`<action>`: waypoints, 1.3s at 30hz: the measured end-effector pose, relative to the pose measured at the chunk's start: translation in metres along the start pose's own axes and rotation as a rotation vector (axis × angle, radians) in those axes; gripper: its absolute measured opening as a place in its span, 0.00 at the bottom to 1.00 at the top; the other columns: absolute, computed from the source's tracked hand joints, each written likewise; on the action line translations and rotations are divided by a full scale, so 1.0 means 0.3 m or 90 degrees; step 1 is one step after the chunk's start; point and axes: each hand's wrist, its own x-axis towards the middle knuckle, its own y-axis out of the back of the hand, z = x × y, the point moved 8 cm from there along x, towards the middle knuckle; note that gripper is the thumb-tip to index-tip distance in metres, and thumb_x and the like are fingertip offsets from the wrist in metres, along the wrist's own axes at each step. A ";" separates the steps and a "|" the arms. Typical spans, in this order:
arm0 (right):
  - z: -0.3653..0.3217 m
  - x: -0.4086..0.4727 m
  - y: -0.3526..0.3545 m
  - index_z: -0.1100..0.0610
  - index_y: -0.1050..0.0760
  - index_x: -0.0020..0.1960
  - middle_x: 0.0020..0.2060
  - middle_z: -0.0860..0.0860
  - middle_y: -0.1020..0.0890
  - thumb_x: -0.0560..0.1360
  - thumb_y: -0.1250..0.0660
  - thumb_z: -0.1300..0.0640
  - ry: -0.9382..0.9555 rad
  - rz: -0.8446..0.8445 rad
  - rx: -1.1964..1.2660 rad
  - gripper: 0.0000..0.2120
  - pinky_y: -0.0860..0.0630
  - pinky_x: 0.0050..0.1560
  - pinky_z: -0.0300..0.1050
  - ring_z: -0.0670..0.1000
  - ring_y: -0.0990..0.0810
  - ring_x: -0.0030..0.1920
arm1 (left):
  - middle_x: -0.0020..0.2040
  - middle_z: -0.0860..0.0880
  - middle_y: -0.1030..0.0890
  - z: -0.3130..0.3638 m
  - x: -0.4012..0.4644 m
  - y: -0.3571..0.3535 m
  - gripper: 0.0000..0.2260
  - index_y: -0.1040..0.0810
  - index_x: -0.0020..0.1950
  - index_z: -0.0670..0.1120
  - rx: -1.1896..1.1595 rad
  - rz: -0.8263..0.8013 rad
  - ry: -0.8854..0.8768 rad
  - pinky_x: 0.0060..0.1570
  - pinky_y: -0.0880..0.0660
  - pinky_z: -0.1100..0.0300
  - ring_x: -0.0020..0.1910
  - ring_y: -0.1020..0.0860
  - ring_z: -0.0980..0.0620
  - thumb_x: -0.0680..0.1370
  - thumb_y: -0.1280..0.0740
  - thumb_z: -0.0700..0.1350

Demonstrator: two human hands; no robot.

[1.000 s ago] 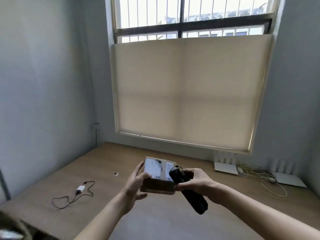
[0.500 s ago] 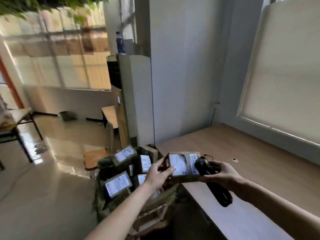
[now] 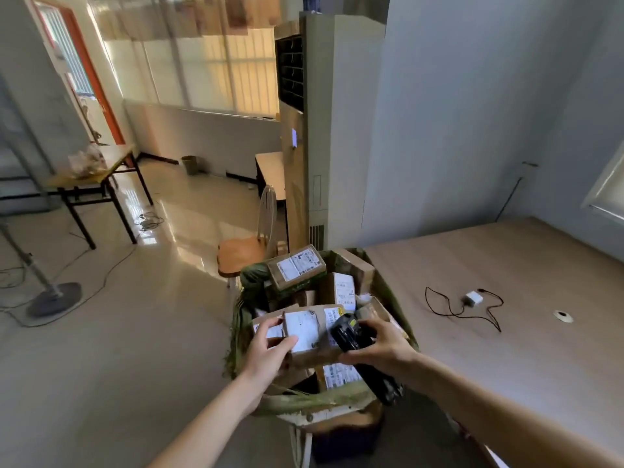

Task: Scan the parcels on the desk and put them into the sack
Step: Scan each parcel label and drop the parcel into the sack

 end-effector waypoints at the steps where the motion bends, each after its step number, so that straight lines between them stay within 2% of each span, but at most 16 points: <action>1: 0.028 0.049 -0.003 0.54 0.23 0.67 0.51 0.48 0.16 0.54 0.15 0.43 -0.010 -0.004 -0.005 0.44 0.18 0.52 0.39 0.46 0.16 0.50 | 0.61 0.48 0.21 -0.028 0.044 -0.017 0.16 0.27 0.58 0.66 -0.006 0.002 0.013 0.54 0.19 0.47 0.56 0.19 0.47 0.77 0.28 0.48; 4: 0.128 0.186 -0.007 0.53 0.21 0.64 0.49 0.47 0.16 0.56 0.15 0.45 -0.038 -0.019 -0.043 0.39 0.18 0.51 0.38 0.44 0.16 0.49 | 0.59 0.48 0.20 -0.111 0.167 -0.083 0.15 0.27 0.60 0.61 -0.019 0.000 0.059 0.51 0.20 0.51 0.55 0.19 0.49 0.78 0.28 0.46; 8: 0.284 0.290 -0.026 0.49 0.26 0.64 0.51 0.45 0.19 0.62 0.15 0.51 -0.102 -0.059 -0.088 0.34 0.19 0.54 0.38 0.45 0.19 0.52 | 0.58 0.50 0.19 -0.266 0.284 -0.179 0.18 0.27 0.61 0.60 0.003 -0.017 0.129 0.57 0.21 0.47 0.57 0.20 0.49 0.76 0.26 0.45; 11: 0.378 0.325 -0.051 0.47 0.29 0.64 0.55 0.43 0.23 0.63 0.15 0.52 -0.126 -0.087 -0.118 0.35 0.22 0.58 0.38 0.44 0.22 0.57 | 0.56 0.48 0.18 -0.385 0.339 -0.213 0.21 0.28 0.61 0.57 0.055 -0.034 0.170 0.59 0.21 0.44 0.55 0.19 0.48 0.73 0.25 0.44; 14: 0.410 0.348 -0.080 0.48 0.30 0.69 0.57 0.44 0.23 0.62 0.15 0.53 -0.124 -0.105 -0.143 0.40 0.21 0.63 0.42 0.46 0.22 0.60 | 0.56 0.49 0.19 -0.428 0.371 -0.205 0.22 0.29 0.60 0.56 0.097 -0.051 0.198 0.59 0.21 0.45 0.55 0.19 0.48 0.69 0.26 0.45; 18: 0.383 0.355 -0.088 0.48 0.31 0.72 0.58 0.44 0.23 0.64 0.16 0.53 -0.121 -0.093 -0.150 0.41 0.20 0.62 0.43 0.47 0.21 0.60 | 0.59 0.50 0.24 -0.378 0.389 -0.174 0.22 0.30 0.64 0.54 0.116 -0.063 0.200 0.64 0.26 0.47 0.60 0.24 0.49 0.73 0.27 0.43; 21: 0.342 0.347 -0.069 0.49 0.31 0.73 0.57 0.43 0.23 0.64 0.17 0.53 -0.109 -0.050 -0.154 0.41 0.21 0.58 0.39 0.45 0.21 0.59 | 0.61 0.48 0.25 -0.338 0.402 -0.135 0.22 0.31 0.66 0.53 0.128 -0.058 0.171 0.66 0.27 0.48 0.62 0.26 0.47 0.75 0.27 0.45; 26: 0.281 0.269 -0.027 0.50 0.29 0.73 0.56 0.43 0.22 0.63 0.16 0.52 -0.101 0.027 -0.148 0.42 0.25 0.53 0.33 0.44 0.22 0.56 | 0.64 0.46 0.26 -0.262 0.369 -0.093 0.22 0.29 0.69 0.50 0.146 -0.065 0.109 0.58 0.32 0.59 0.60 0.26 0.49 0.77 0.28 0.44; 29: 0.248 0.211 -0.004 0.48 0.27 0.71 0.53 0.42 0.21 0.61 0.17 0.51 -0.099 0.054 -0.158 0.40 0.25 0.47 0.31 0.43 0.21 0.52 | 0.67 0.46 0.27 -0.208 0.335 -0.078 0.23 0.29 0.70 0.49 0.149 -0.084 0.072 0.59 0.32 0.58 0.64 0.27 0.48 0.77 0.28 0.44; 32: 0.204 0.146 0.023 0.47 0.26 0.71 0.53 0.43 0.19 0.54 0.17 0.43 -0.102 0.077 -0.153 0.47 0.19 0.57 0.42 0.44 0.19 0.53 | 0.68 0.48 0.27 -0.129 0.294 -0.064 0.22 0.28 0.71 0.51 0.146 -0.095 0.024 0.60 0.32 0.58 0.65 0.27 0.49 0.78 0.28 0.45; 34: 0.187 0.099 0.056 0.47 0.27 0.73 0.55 0.44 0.18 0.50 0.19 0.38 -0.100 0.100 -0.143 0.53 0.19 0.61 0.48 0.46 0.19 0.56 | 0.69 0.50 0.28 -0.059 0.267 -0.069 0.21 0.28 0.71 0.53 0.158 -0.109 -0.024 0.61 0.33 0.59 0.69 0.30 0.51 0.79 0.29 0.47; 36: 0.162 0.027 0.098 0.47 0.28 0.73 0.57 0.46 0.18 0.52 0.17 0.39 -0.104 0.124 -0.138 0.51 0.19 0.61 0.48 0.47 0.19 0.56 | 0.72 0.51 0.31 0.021 0.235 -0.094 0.20 0.28 0.71 0.55 0.171 -0.125 -0.079 0.64 0.33 0.56 0.72 0.33 0.51 0.79 0.30 0.50; 39: 0.131 -0.124 0.185 0.48 0.27 0.72 0.54 0.45 0.17 0.59 0.16 0.43 -0.112 0.162 -0.140 0.44 0.20 0.58 0.41 0.46 0.18 0.54 | 0.71 0.52 0.30 0.129 0.173 -0.180 0.19 0.27 0.71 0.56 0.177 -0.165 -0.144 0.59 0.32 0.60 0.67 0.31 0.55 0.80 0.31 0.53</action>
